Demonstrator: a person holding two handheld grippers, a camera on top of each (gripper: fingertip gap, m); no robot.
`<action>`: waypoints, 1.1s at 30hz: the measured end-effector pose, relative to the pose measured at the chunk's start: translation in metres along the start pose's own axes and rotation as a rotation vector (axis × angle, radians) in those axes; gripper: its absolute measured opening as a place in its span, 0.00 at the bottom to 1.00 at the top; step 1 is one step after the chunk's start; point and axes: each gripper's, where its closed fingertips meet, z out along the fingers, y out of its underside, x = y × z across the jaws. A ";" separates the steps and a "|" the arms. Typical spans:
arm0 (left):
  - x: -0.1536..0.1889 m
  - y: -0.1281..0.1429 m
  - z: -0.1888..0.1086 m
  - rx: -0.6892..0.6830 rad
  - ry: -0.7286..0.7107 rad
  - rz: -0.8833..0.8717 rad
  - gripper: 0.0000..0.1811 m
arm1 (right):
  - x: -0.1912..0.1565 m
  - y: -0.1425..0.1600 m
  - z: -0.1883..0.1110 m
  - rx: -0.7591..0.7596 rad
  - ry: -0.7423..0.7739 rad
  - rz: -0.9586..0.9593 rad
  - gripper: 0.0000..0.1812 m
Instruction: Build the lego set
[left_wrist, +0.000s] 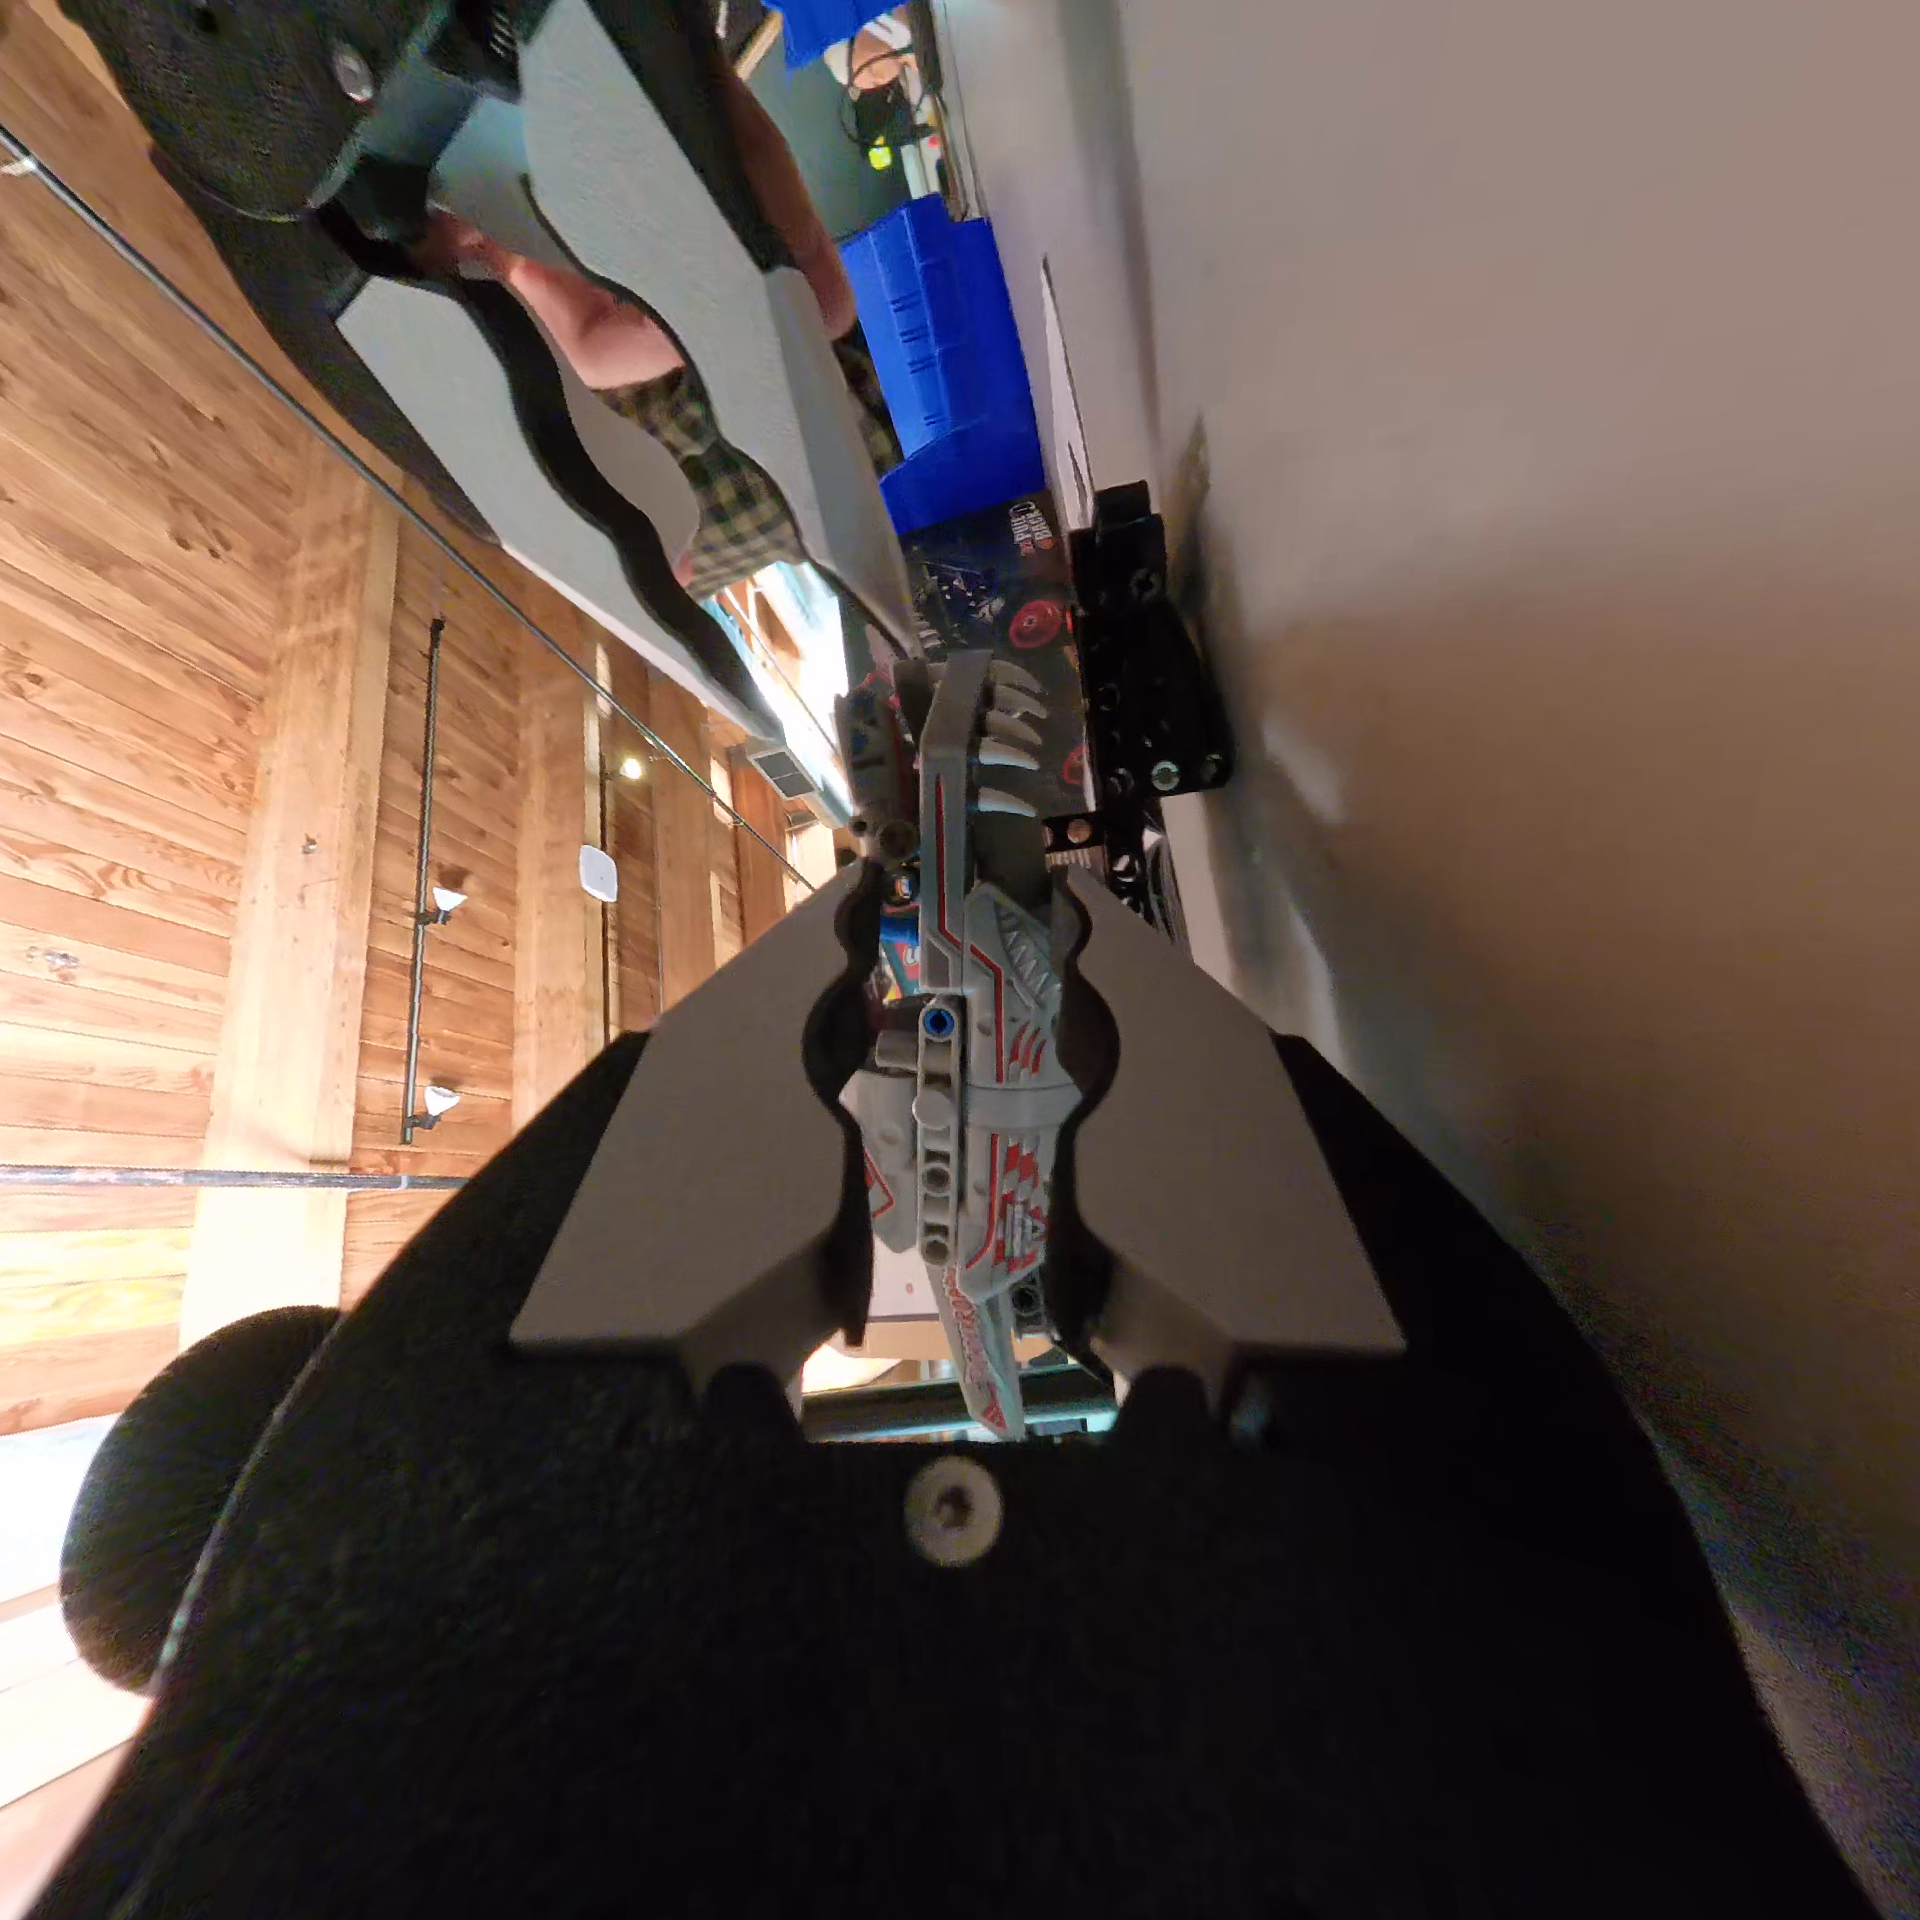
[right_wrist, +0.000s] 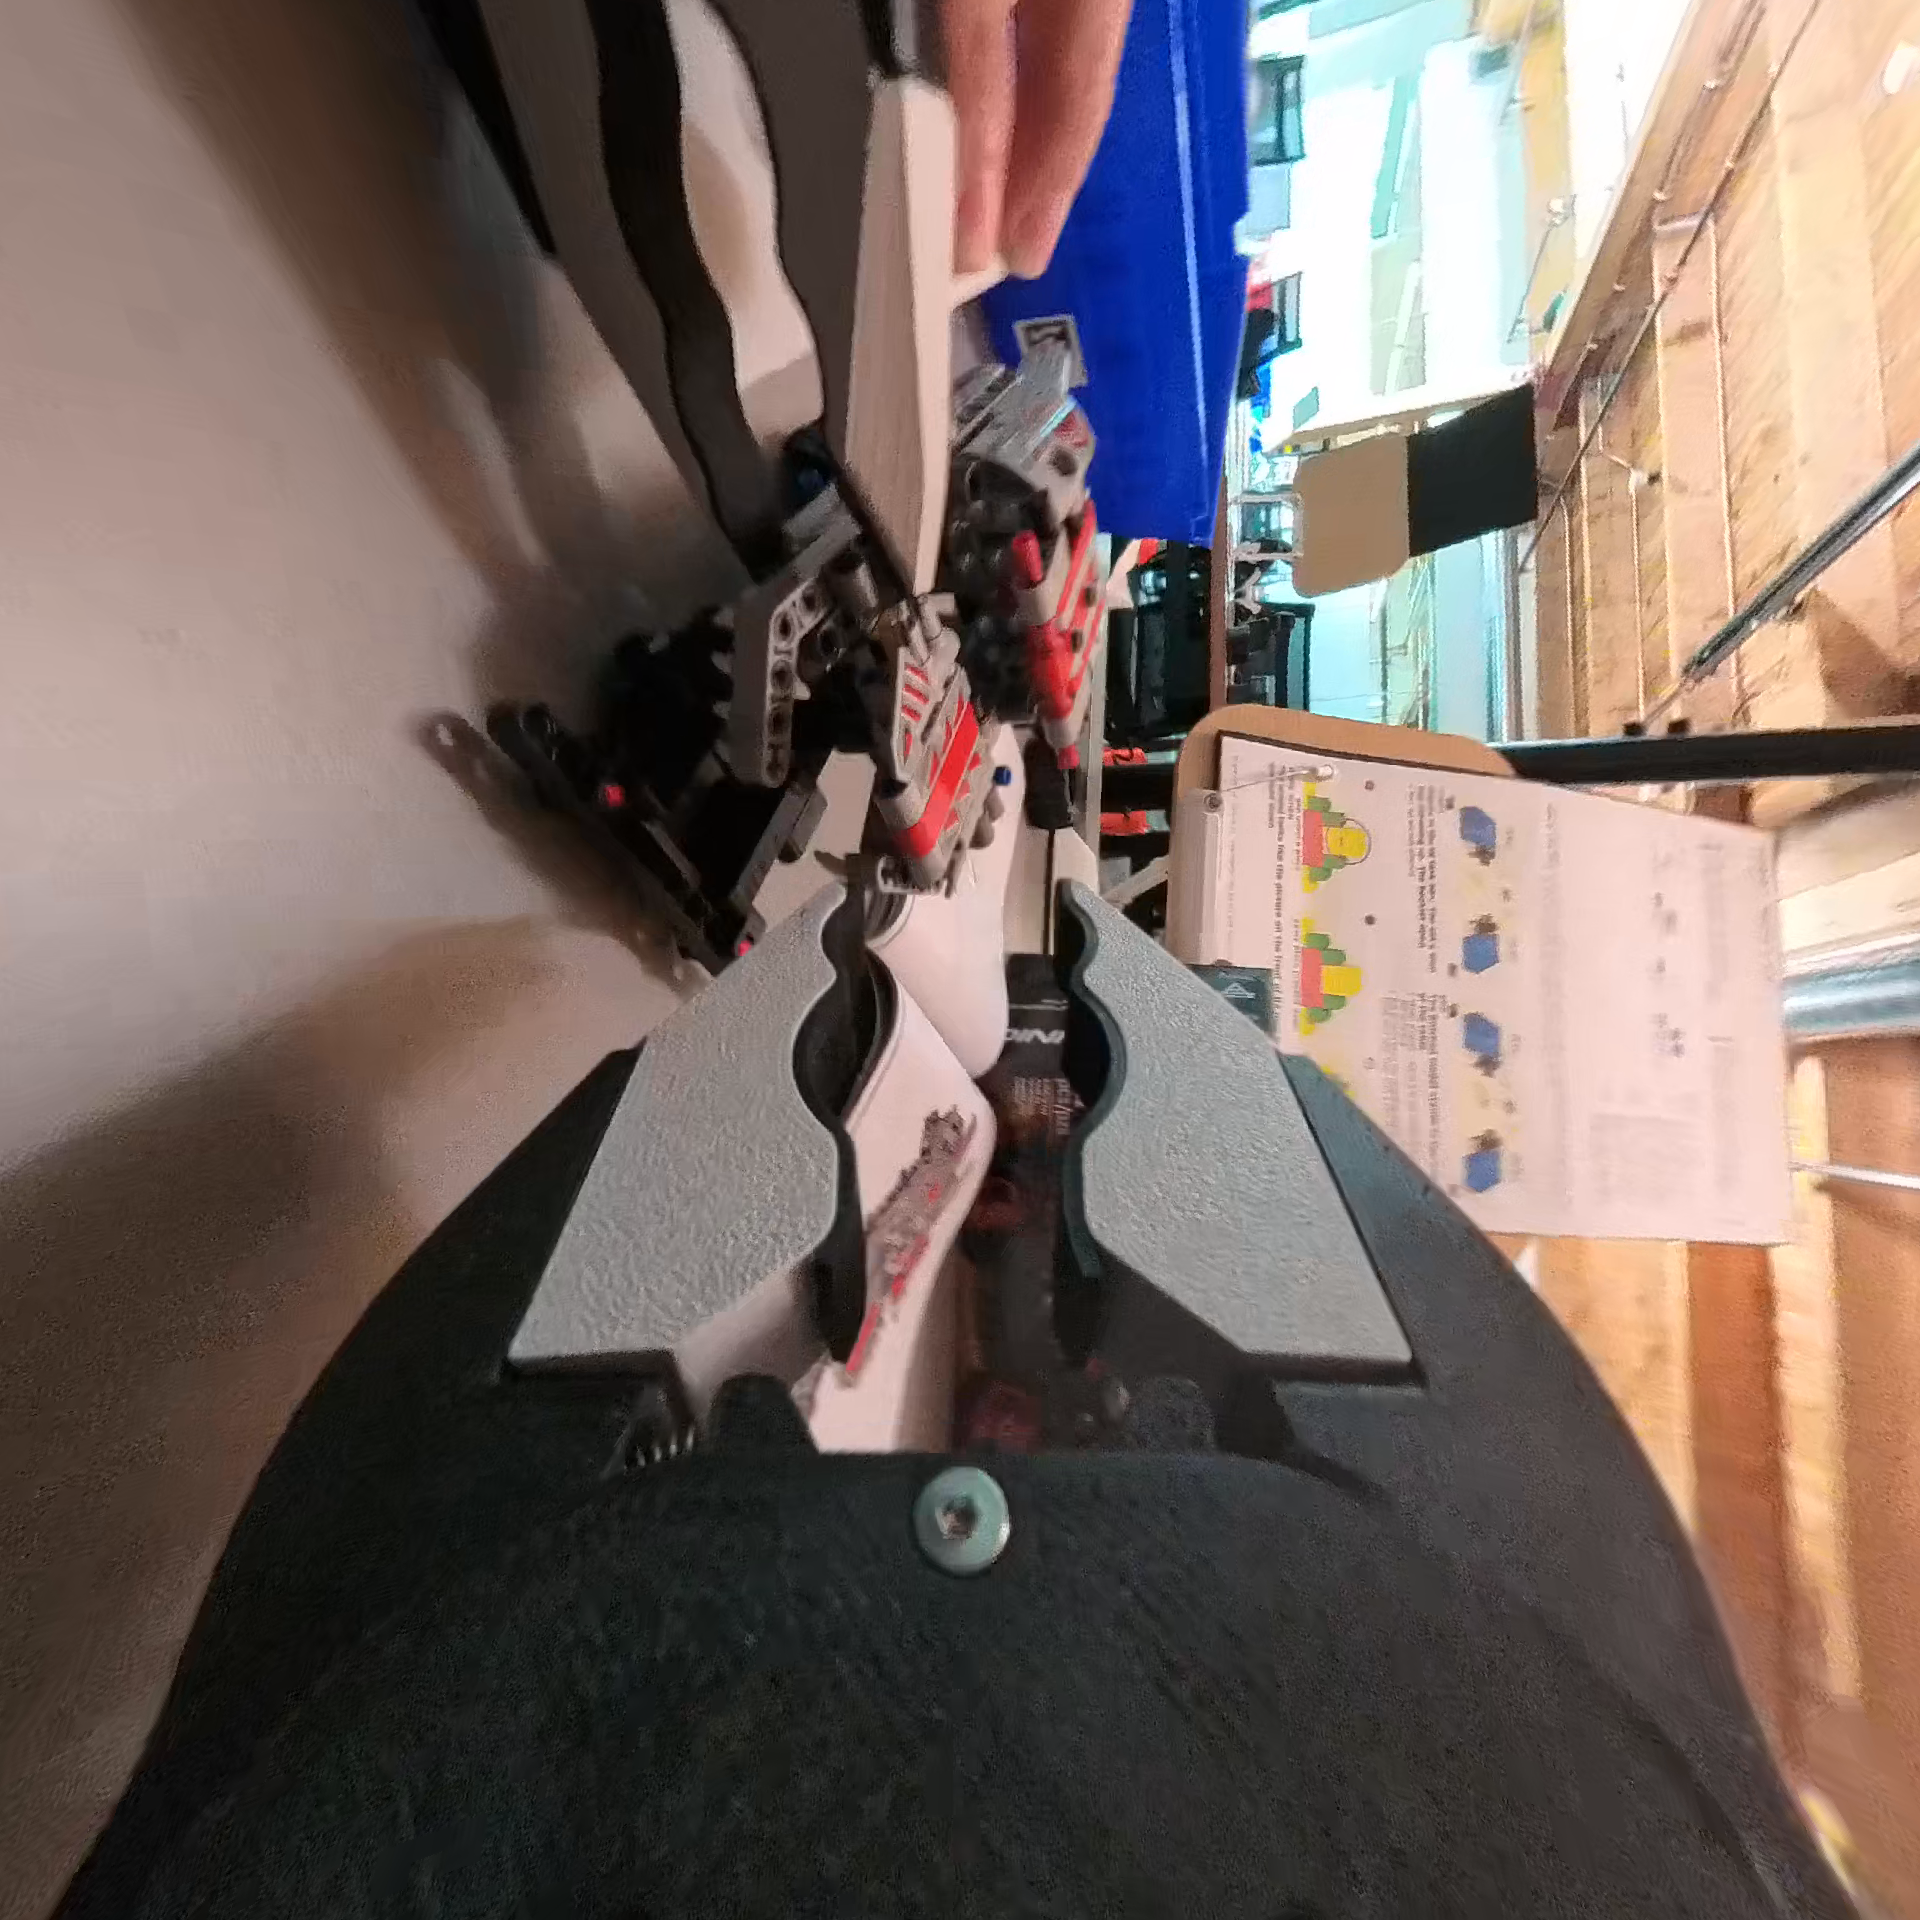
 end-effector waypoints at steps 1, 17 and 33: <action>0.000 0.000 0.000 -0.001 -0.002 -0.006 0.16 | -0.001 -0.001 0.002 -0.007 -0.002 -0.045 0.20; -0.006 -0.011 -0.013 0.091 -0.006 -0.070 0.13 | -0.008 -0.021 0.022 0.150 0.061 -0.237 0.09; -0.012 -0.008 -0.010 0.061 0.011 -0.092 0.17 | -0.003 -0.017 0.022 0.167 0.115 -0.149 0.05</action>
